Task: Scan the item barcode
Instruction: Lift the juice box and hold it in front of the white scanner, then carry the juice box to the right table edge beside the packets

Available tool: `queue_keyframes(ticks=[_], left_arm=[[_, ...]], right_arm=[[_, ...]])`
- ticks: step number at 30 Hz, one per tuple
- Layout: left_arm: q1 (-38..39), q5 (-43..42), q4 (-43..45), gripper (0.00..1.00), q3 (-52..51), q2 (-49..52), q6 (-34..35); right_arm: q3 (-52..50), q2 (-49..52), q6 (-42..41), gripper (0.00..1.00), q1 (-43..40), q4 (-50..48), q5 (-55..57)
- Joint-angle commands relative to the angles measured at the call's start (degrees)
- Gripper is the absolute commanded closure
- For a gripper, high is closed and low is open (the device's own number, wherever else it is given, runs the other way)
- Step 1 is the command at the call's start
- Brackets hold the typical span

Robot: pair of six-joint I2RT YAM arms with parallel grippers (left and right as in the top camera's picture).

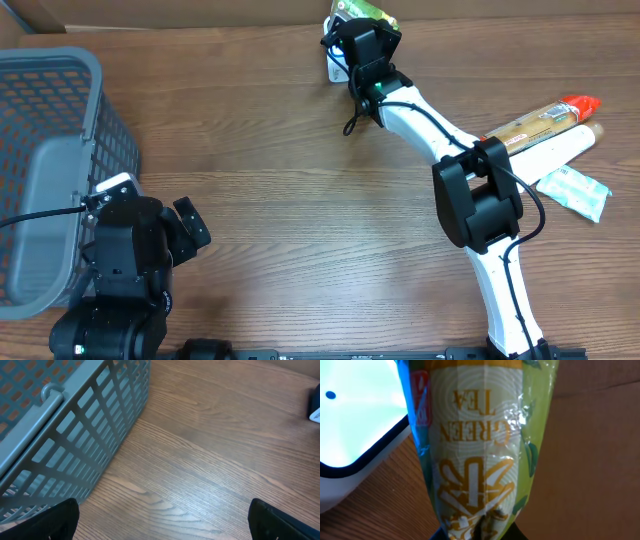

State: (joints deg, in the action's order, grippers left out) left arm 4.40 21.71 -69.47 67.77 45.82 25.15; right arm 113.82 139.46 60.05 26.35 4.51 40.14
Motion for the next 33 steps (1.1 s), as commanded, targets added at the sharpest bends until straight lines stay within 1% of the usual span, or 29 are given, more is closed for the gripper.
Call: queue_keyframes(ticks=[1,19,25,28,33], left_arm=[[-0.2,0.7,0.0,0.00,0.0,-0.1,0.6],[-0.2,0.7,0.0,0.00,0.0,-0.1,0.6],[-0.2,0.7,0.0,0.00,0.0,-0.1,0.6],[-0.2,0.7,0.0,0.00,0.0,-0.1,0.6],[-0.2,0.7,0.0,0.00,0.0,-0.1,0.6]], right_arm=[[0.8,-1.0,-0.4,0.96,0.1,-1.2,1.9],[0.8,-1.2,-0.5,0.96,0.7,-1.2,1.8],[0.8,-3.8,-4.6,0.96,1.2,-0.8,1.7],[0.8,-6.9,-7.1,0.96,1.4,4.1,-1.6],[0.8,-17.4,-16.5,0.96,1.3,17.9,-14.2]])
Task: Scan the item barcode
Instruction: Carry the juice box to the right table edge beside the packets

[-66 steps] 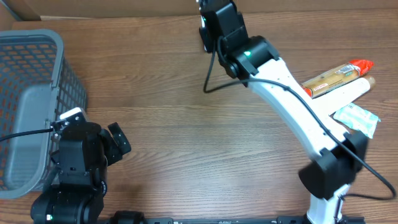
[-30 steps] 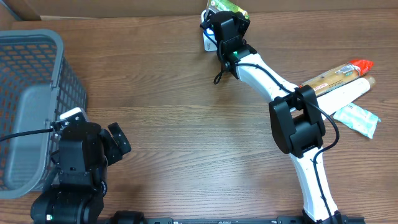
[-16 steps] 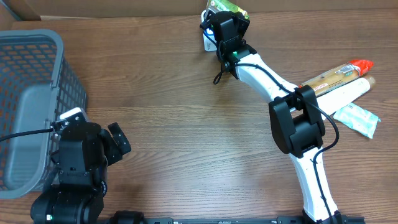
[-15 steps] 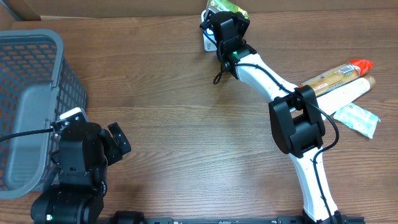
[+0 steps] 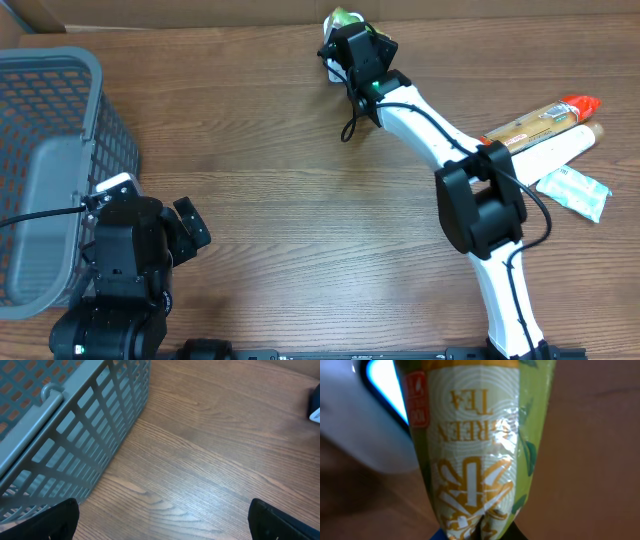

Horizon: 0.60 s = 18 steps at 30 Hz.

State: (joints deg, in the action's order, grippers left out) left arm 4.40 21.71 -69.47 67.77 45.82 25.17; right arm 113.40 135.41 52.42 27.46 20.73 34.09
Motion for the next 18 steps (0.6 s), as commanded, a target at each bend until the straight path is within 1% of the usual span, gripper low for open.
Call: queue_keyframes(ticks=[1,5,8,10,12,14,17,18], left_arm=[[-0.2,0.7,0.0,0.00,0.0,-0.1,0.6],[-0.2,0.7,0.0,0.00,0.0,-0.1,0.6],[-0.2,0.7,0.0,0.00,0.0,-0.1,0.6],[-0.2,0.7,0.0,0.00,0.0,-0.1,0.6],[-0.2,0.7,0.0,0.00,0.0,-0.1,0.6],[-0.2,0.7,0.0,0.00,0.0,-0.1,0.6],[-0.2,0.7,0.0,0.00,0.0,-0.1,0.6],[-0.2,0.7,0.0,0.00,0.0,-0.1,0.6]], right_arm=[[1.3,-15.6,-11.2,0.96,0.2,3.9,-10.3],[1.4,-26.3,-27.5,0.96,0.2,13.4,-17.2],[1.4,-34.6,-47.1,0.96,-0.2,22.8,-21.1],[1.4,-38.8,-57.5,0.96,-1.4,29.2,-21.3],[1.4,-42.3,-65.4,0.96,-3.6,36.0,-21.3],[1.4,-44.7,-71.1,0.96,-6.9,42.9,-21.3],[1.4,-45.5,-80.3,0.96,-12.3,51.8,-21.3],[1.1,-45.1,-85.0,0.96,-14.7,55.3,-21.3]])
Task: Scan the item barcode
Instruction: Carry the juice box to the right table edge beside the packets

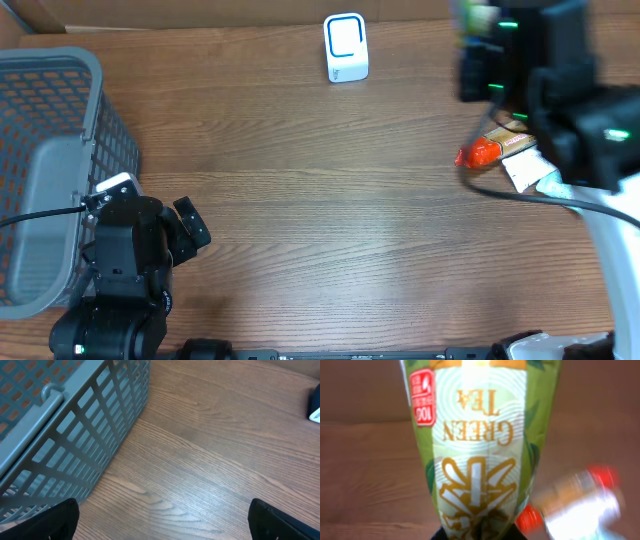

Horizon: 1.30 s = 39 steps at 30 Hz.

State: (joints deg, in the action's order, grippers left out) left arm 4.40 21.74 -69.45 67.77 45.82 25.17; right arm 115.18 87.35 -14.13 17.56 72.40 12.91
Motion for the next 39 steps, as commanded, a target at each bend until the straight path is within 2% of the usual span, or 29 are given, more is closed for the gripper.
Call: queue_keyframes(ticks=[1,4,8,13,16,19,27,28,29,30,32,35,36,39], left_arm=[[-0.2,0.7,0.0,0.00,0.0,-0.1,0.6],[-0.2,0.7,0.0,0.00,0.0,-0.1,0.6],[-0.2,0.7,0.0,0.00,0.0,-0.1,0.6],[-0.2,0.7,0.0,0.01,0.0,-0.1,0.6],[-0.2,0.7,0.0,0.00,0.0,-0.1,0.6],[-0.2,0.7,0.0,0.01,0.0,-0.1,0.6],[-0.2,0.7,0.0,0.00,0.0,-0.1,0.6],[-0.2,0.7,0.0,0.00,0.0,-0.1,0.6],[-0.2,0.7,0.0,0.00,0.0,-0.1,0.6],[-0.2,0.7,0.0,0.00,0.0,-0.1,0.6],[-0.2,0.7,0.0,0.01,0.0,-0.1,0.6],[-0.2,0.7,0.0,0.00,0.0,-0.1,0.6],[-0.2,0.7,0.0,0.01,0.0,-0.1,0.6],[-0.2,0.7,0.0,0.00,0.0,-0.1,0.6]], right_arm=[[-1.2,3.2,-21.9,0.96,-6.6,5.8,-0.1],[-7.7,4.0,-35.1,0.96,-14.0,9.3,0.8],[-19.7,4.2,-41.7,0.96,-20.2,4.0,1.1],[-35.1,4.2,-41.9,0.96,-23.8,-8.3,0.1],[-41.8,4.2,-41.8,0.87,-24.8,-13.6,-1.5],[-44.5,4.2,-41.6,0.81,-25.5,-15.8,-1.3],[-44.7,4.2,-41.4,0.78,-29.0,-17.3,-0.8],[-44.7,4.2,-41.4,0.72,-29.5,-17.3,-0.9],[-44.7,4.2,-41.4,0.59,-30.0,-17.3,-1.1],[-44.6,4.2,-41.3,0.43,-30.4,-17.3,-1.4],[-44.1,4.2,-37.9,0.02,-30.8,-17.3,-3.2],[-41.8,3.9,-27.8,0.00,-30.8,-17.4,-8.2],[-39.4,3.6,-21.5,0.00,-30.8,-16.5,-13.1],[-35.5,2.5,-17.2,0.00,-30.8,-14.0,-18.8]])
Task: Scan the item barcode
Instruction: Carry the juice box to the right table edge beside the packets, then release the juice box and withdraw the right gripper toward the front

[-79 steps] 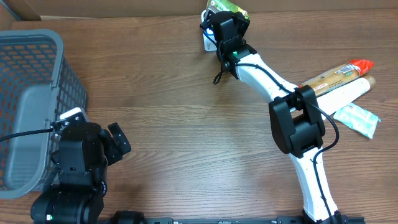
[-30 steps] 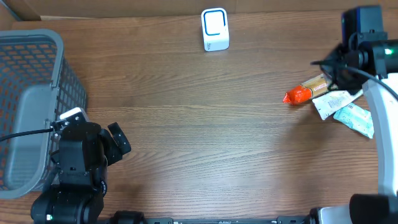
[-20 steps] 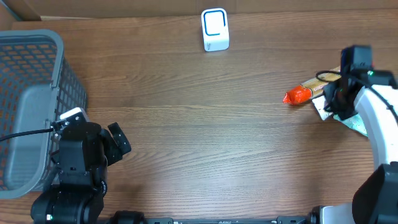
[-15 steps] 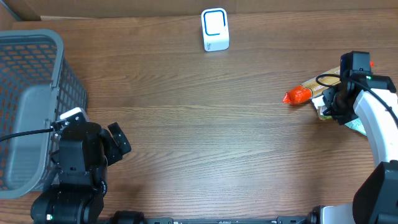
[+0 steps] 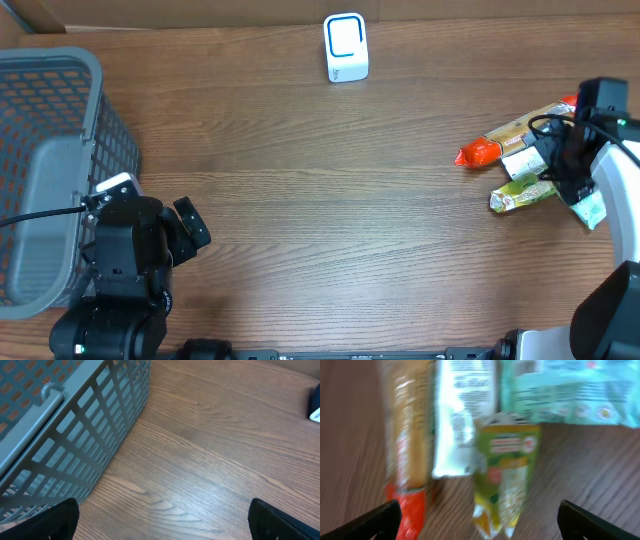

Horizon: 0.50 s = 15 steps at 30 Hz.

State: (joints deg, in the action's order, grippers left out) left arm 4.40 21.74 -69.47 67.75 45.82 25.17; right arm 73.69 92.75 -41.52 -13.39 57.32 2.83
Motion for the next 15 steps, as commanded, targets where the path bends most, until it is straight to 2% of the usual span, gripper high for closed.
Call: queue_keyframes(ticks=[1,6,15], left_arm=[[-0.2,0.7,0.0,0.00,0.0,-0.1,0.6],[-0.2,0.7,0.0,0.01,0.0,-0.1,0.6],[-0.2,0.7,0.0,0.00,0.0,-0.1,0.6]], right_arm=[[7.2,-3.5,11.0,0.00,0.2,2.1,-9.6],[11.3,-9.2,13.6,0.00,1.7,6.9,-10.5],[11.6,-27.0,16.5,0.00,7.7,10.7,-10.6]])
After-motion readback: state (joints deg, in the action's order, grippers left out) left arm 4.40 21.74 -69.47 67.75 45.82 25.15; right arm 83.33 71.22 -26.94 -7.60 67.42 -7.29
